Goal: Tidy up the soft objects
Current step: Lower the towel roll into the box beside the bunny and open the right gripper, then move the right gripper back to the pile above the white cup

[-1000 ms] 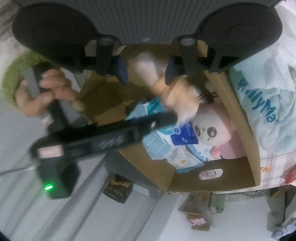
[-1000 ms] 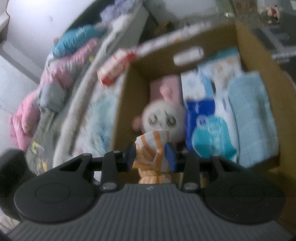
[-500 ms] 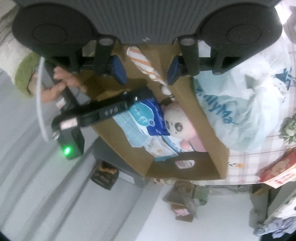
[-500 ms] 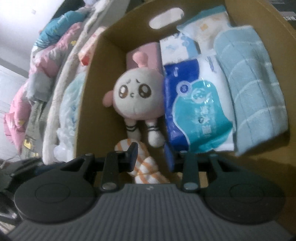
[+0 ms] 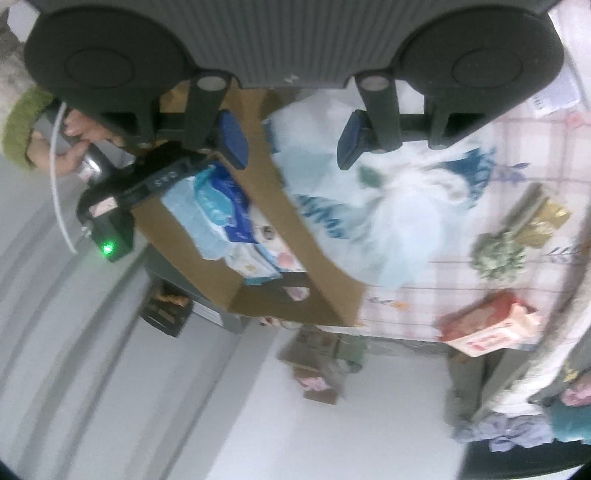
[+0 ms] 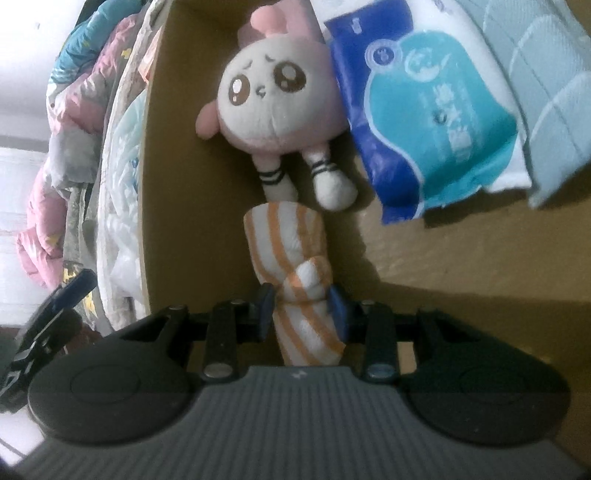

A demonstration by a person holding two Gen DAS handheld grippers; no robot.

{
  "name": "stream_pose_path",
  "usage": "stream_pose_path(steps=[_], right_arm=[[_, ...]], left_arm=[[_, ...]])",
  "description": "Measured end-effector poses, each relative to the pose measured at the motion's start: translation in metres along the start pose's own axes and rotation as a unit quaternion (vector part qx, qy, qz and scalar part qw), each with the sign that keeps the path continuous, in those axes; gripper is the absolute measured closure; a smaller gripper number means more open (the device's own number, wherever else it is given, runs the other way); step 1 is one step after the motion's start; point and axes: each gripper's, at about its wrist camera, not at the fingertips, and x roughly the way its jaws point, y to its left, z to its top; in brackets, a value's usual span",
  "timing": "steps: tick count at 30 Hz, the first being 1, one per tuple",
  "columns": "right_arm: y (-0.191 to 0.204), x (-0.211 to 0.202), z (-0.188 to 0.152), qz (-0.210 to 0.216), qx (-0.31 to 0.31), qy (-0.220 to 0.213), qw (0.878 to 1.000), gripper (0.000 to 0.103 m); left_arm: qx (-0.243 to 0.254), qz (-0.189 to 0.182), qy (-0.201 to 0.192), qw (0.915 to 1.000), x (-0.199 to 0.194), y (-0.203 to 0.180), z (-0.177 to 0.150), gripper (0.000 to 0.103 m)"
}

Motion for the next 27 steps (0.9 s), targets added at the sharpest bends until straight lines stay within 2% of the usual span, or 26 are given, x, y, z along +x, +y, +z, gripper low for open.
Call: stream_pose_path(steps=[3, 5, 11, 22, 27], right_arm=[[0.000, -0.003, -0.003, -0.002, 0.003, -0.017, 1.000, 0.068], [0.004, -0.010, -0.006, -0.001, -0.001, -0.037, 0.999, 0.059], [0.021, -0.033, -0.011, -0.017, -0.022, -0.075, 0.997, 0.050], [0.065, -0.081, -0.021, -0.025, -0.076, -0.138, 0.987, 0.045], [0.104, -0.081, -0.026, -0.014, -0.112, -0.145, 0.983, 0.044]], left_arm=[[-0.015, 0.015, -0.012, 0.9997, -0.010, 0.012, -0.006, 0.045], [-0.027, 0.019, -0.019, 0.9992, -0.016, 0.019, -0.008, 0.043], [-0.049, 0.033, -0.045, 0.9973, -0.033, 0.035, -0.014, 0.037], [-0.054, 0.061, -0.072, 0.9940, -0.057, 0.053, -0.025, 0.029], [-0.049, 0.089, -0.083, 0.9914, -0.070, 0.065, -0.036, 0.025]])
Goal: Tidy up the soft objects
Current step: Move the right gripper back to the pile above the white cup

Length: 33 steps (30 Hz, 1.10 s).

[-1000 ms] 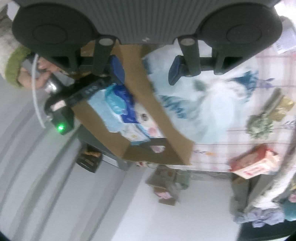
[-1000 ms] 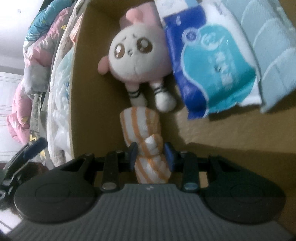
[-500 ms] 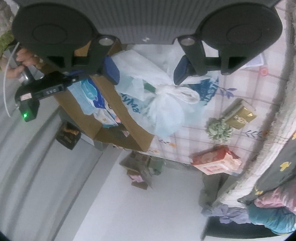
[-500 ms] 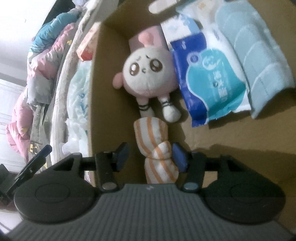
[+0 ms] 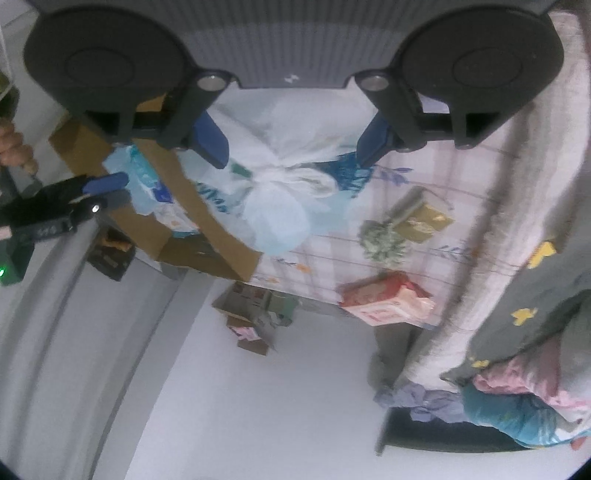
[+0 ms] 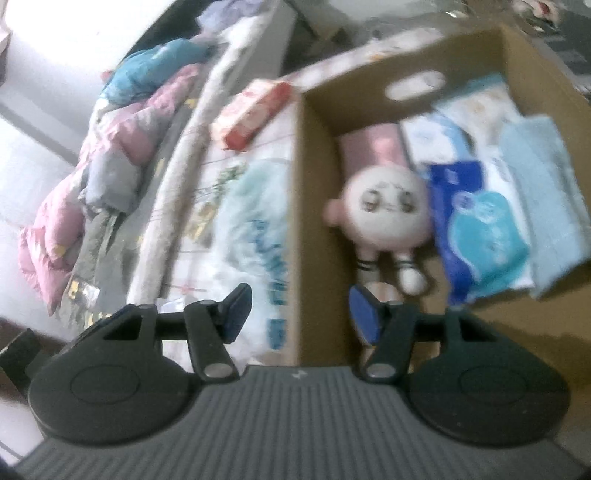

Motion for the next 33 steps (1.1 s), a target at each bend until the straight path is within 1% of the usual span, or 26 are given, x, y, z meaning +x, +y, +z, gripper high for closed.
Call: stream_pose_path(steps=[3, 9, 13, 18, 21, 22, 24, 27, 30, 33], right_arm=[[0.025, 0.010, 0.002, 0.011, -0.023, 0.008, 1.000, 0.043], [0.077, 0.045, 0.014, 0.033, -0.055, 0.041, 0.997, 0.043], [0.112, 0.072, 0.029, 0.042, -0.077, 0.056, 0.995, 0.042], [0.147, 0.110, 0.051, 0.054, -0.092, 0.073, 0.992, 0.041], [0.164, 0.136, 0.062, 0.063, -0.090, 0.089, 0.990, 0.041], [0.169, 0.144, 0.064, 0.066, -0.089, 0.094, 0.989, 0.041], [0.175, 0.160, 0.063, 0.070, -0.086, 0.108, 0.988, 0.041], [0.187, 0.181, 0.055, 0.083, -0.095, 0.135, 0.983, 0.041], [0.194, 0.199, 0.044, 0.086, -0.096, 0.161, 0.979, 0.041], [0.199, 0.216, 0.034, 0.084, -0.094, 0.181, 0.975, 0.041]], left_arm=[[-0.006, 0.020, -0.001, 0.9998, -0.003, 0.015, -0.002, 0.025], [-0.022, 0.052, -0.011, 0.9984, -0.004, 0.046, 0.006, 0.025], [-0.005, 0.078, -0.015, 0.9968, 0.001, 0.061, 0.013, 0.025], [0.012, 0.094, -0.010, 0.9954, 0.011, 0.077, 0.023, 0.025], [0.023, 0.105, -0.005, 0.9942, 0.015, 0.084, 0.025, 0.025], [0.025, 0.101, -0.003, 0.9946, 0.014, 0.086, 0.024, 0.025], [0.028, 0.081, 0.003, 0.9963, 0.011, 0.088, 0.020, 0.025], [0.040, 0.057, 0.018, 0.9974, 0.007, 0.087, 0.011, 0.025], [0.045, 0.051, 0.038, 0.9970, 0.004, 0.083, -0.005, 0.025], [0.023, 0.053, 0.051, 0.9970, 0.004, 0.084, -0.020, 0.026]])
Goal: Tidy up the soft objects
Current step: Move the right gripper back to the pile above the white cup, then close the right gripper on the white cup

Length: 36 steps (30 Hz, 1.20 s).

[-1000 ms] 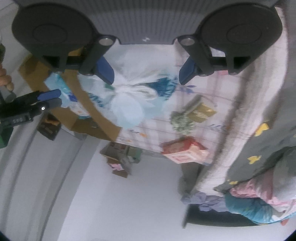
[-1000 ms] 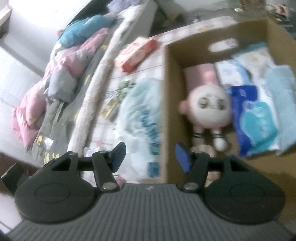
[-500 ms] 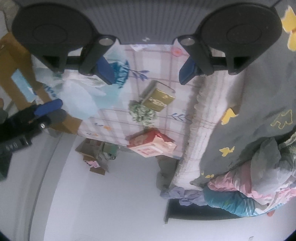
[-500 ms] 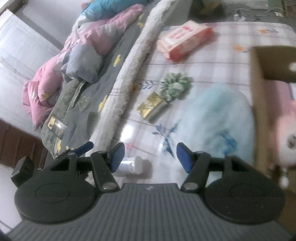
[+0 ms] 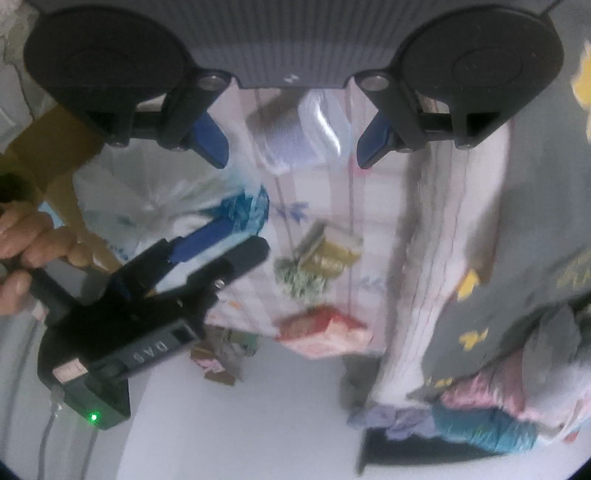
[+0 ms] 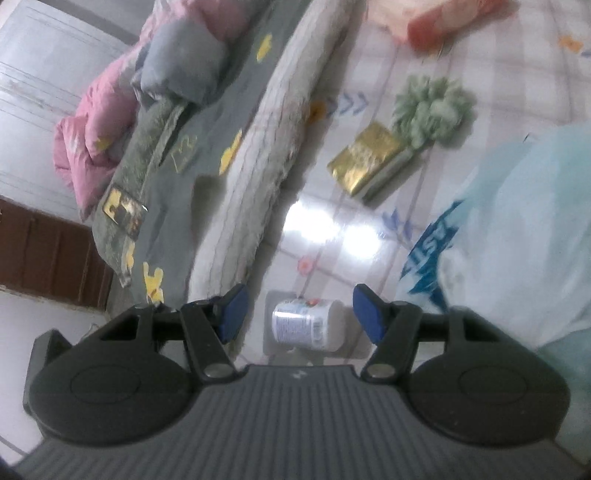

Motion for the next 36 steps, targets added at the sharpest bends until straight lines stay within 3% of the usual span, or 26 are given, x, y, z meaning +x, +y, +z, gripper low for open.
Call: stream_pose_path(steps=[6, 11, 14, 19, 21, 27, 30, 33, 36], right_arm=[[0.010, 0.035, 0.000, -0.017, -0.008, 0.032, 0.999, 0.040], [0.027, 0.066, -0.001, -0.067, -0.037, 0.073, 0.994, 0.027], [0.038, 0.082, -0.002, -0.094, -0.054, 0.092, 0.990, 0.024], [0.047, 0.100, -0.006, -0.126, -0.077, 0.109, 0.983, 0.024], [0.047, 0.105, -0.006, -0.137, -0.085, 0.110, 0.981, 0.033], [0.036, 0.097, -0.012, -0.107, -0.055, 0.085, 0.989, 0.037], [0.023, 0.096, -0.015, -0.024, 0.006, 0.078, 0.997, 0.037], [0.014, 0.105, -0.020, 0.053, 0.053, 0.078, 0.994, 0.037], [0.007, 0.116, -0.027, 0.077, 0.080, 0.084, 0.990, 0.036]], left_arm=[[-0.031, -0.006, 0.006, 0.9995, 0.004, 0.000, -0.021, 0.038], [-0.042, -0.020, -0.004, 0.9989, 0.003, -0.001, -0.033, 0.042], [-0.054, -0.029, -0.003, 0.9981, 0.006, 0.001, -0.038, 0.044], [-0.064, -0.031, 0.001, 0.9975, 0.008, 0.006, -0.048, 0.044], [-0.067, -0.030, 0.001, 0.9973, 0.004, 0.008, -0.052, 0.044], [-0.073, -0.016, -0.009, 0.9971, -0.013, 0.016, -0.059, 0.044], [-0.077, -0.004, -0.017, 0.9969, -0.021, 0.020, -0.062, 0.042], [-0.082, 0.013, -0.015, 0.9965, -0.024, 0.023, -0.065, 0.042], [-0.078, 0.027, -0.017, 0.9964, -0.024, 0.025, -0.067, 0.042]])
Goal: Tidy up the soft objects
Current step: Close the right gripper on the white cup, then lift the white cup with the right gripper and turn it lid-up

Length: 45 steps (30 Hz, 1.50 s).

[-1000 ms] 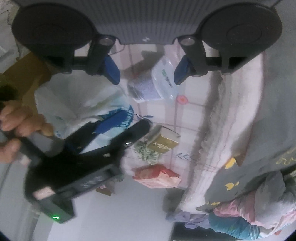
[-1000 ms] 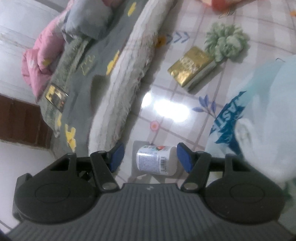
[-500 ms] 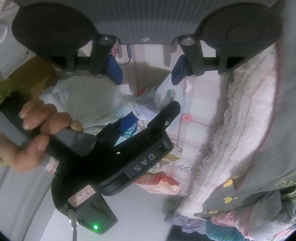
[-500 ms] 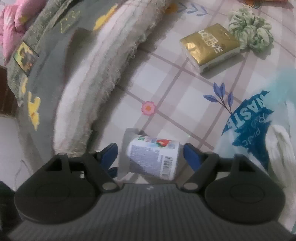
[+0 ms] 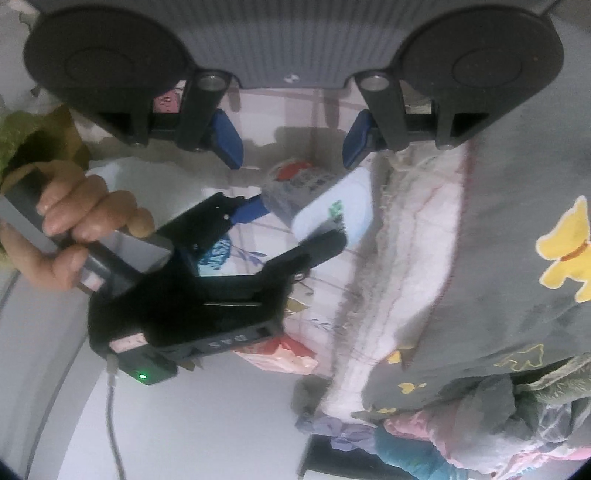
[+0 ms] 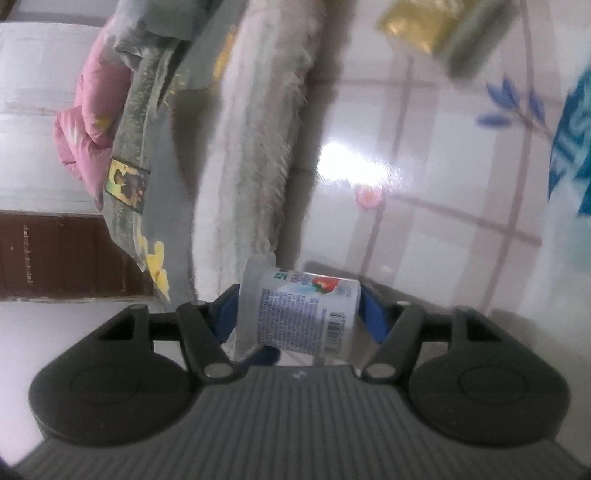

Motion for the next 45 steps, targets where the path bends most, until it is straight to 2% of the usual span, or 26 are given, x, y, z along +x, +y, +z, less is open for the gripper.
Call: stream_pose_path(steps=[2, 11, 16, 24, 30, 34, 36, 45], right_arm=[[-0.001, -0.002, -0.002, 0.002, -0.003, -0.004, 1.000, 0.035], [0.004, -0.017, -0.011, -0.048, -0.037, -0.018, 0.998, 0.036], [-0.002, -0.028, -0.016, -0.053, -0.040, -0.029, 0.997, 0.037], [-0.008, -0.055, -0.027, -0.077, -0.053, -0.062, 0.994, 0.054], [-0.017, -0.058, -0.032, -0.055, -0.041, -0.066, 0.995, 0.061], [-0.018, -0.058, -0.031, -0.047, -0.036, -0.073, 0.996, 0.064], [-0.020, -0.059, -0.030, -0.041, -0.031, -0.075, 0.996, 0.066], [-0.020, -0.060, -0.035, -0.028, -0.036, -0.085, 0.995, 0.068]], left_arm=[[0.000, 0.004, -0.003, 1.0000, 0.000, 0.002, -0.001, 0.042], [-0.002, 0.000, -0.003, 1.0000, 0.008, 0.001, -0.001, 0.040], [0.009, 0.000, -0.005, 0.9999, 0.013, -0.004, 0.001, 0.039], [0.038, 0.000, -0.009, 0.9992, 0.019, -0.019, 0.006, 0.037], [0.094, 0.004, -0.020, 0.9954, 0.029, -0.042, 0.012, 0.036], [0.126, 0.030, -0.021, 0.9914, 0.038, -0.052, 0.014, 0.037], [0.123, 0.029, -0.021, 0.9918, 0.038, -0.053, 0.015, 0.044], [0.086, 0.008, -0.018, 0.9961, 0.032, -0.046, 0.019, 0.050]])
